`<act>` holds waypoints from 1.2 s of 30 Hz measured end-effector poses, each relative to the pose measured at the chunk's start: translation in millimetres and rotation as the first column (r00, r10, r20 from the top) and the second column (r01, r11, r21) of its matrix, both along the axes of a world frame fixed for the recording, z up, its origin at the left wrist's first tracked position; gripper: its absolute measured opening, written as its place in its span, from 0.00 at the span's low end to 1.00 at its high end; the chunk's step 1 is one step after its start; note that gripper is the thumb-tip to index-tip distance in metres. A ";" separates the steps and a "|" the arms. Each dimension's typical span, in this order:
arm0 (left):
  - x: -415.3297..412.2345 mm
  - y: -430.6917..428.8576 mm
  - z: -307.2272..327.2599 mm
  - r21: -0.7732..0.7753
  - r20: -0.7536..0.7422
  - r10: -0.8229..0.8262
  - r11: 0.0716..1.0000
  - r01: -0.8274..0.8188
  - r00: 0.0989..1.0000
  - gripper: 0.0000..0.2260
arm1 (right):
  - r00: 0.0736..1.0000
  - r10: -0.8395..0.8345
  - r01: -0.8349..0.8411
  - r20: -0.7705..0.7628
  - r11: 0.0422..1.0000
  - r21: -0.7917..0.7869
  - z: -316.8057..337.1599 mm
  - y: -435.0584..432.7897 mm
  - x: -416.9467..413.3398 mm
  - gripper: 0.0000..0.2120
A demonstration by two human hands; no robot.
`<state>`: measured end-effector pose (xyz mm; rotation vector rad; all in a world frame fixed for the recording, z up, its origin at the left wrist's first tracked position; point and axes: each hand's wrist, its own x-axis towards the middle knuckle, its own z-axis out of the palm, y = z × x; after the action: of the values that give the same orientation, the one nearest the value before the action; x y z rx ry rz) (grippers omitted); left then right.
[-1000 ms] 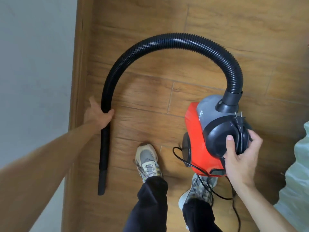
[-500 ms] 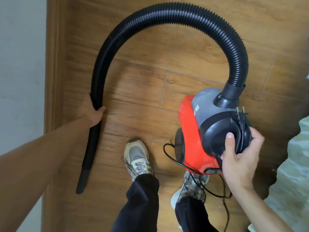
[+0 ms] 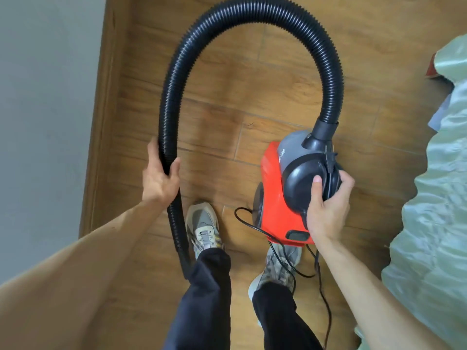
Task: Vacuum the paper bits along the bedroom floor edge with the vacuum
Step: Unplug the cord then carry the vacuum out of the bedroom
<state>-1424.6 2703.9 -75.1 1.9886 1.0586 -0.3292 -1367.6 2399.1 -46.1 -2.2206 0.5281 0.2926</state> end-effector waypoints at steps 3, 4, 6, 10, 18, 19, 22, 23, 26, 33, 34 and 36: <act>3.0 -7.8 22.8 0.048 0.041 -0.062 0.997 0.060 0.997 0.28 | 0.999 -0.022 0.022 0.026 1.000 -0.011 13.9 1.9 7.0 0.17; 4.4 -10.4 32.4 0.066 0.054 -0.076 0.995 0.072 0.996 0.28 | 0.999 -0.024 0.024 0.033 1.000 -0.010 21.4 0.8 8.1 0.17; 8.2 -16.3 53.7 0.098 0.086 -0.103 0.991 0.095 0.991 0.26 | 0.999 -0.017 0.017 0.049 1.000 -0.012 42.3 -1.6 11.3 0.16; 21.7 -26.9 103.6 0.107 0.142 -0.131 0.987 0.116 0.981 0.23 | 0.996 0.039 -0.039 0.080 0.999 -0.004 87.1 -7.3 23.9 0.17; 93.0 -22.3 237.4 0.166 0.228 -0.209 0.971 0.174 0.951 0.19 | 0.984 0.063 -0.071 0.168 0.997 0.040 207.9 -9.0 71.3 0.09; 101.5 -20.8 250.3 0.169 0.227 -0.206 0.971 0.170 0.952 0.18 | 0.982 0.067 -0.075 0.179 0.996 0.038 219.4 -9.2 76.1 0.08; 136.9 -11.9 315.2 0.179 0.263 -0.197 0.972 0.153 0.945 0.17 | 0.971 0.088 -0.102 0.221 0.993 0.055 280.7 -4.6 104.1 0.07; 149.0 -8.4 338.5 0.176 0.267 -0.190 0.974 0.146 0.945 0.16 | 0.968 0.089 -0.105 0.236 0.993 0.058 302.5 -2.3 113.0 0.06; 181.3 4.1 409.3 0.190 0.291 -0.214 0.968 0.163 0.932 0.15 | 0.956 0.078 -0.097 0.281 0.994 0.054 365.0 7.1 139.1 0.05; 247.5 29.8 571.5 0.260 0.307 -0.366 0.920 0.292 0.879 0.17 | 0.898 -0.110 0.093 0.425 0.994 0.060 541.3 32.6 215.2 0.11; 257.2 30.9 597.2 0.279 0.325 -0.387 0.911 0.303 0.863 0.17 | 0.883 -0.122 0.104 0.454 0.993 0.063 568.1 35.2 226.6 0.10; 276.3 33.3 649.4 0.313 0.373 -0.425 0.894 0.320 0.825 0.17 | 0.853 -0.139 0.120 0.504 0.990 0.072 620.4 38.9 249.7 0.09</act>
<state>-1148.3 2737.2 574.3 2.3433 0.4288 0.0485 -1117.9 2438.0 574.3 -2.0972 0.3708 -0.3512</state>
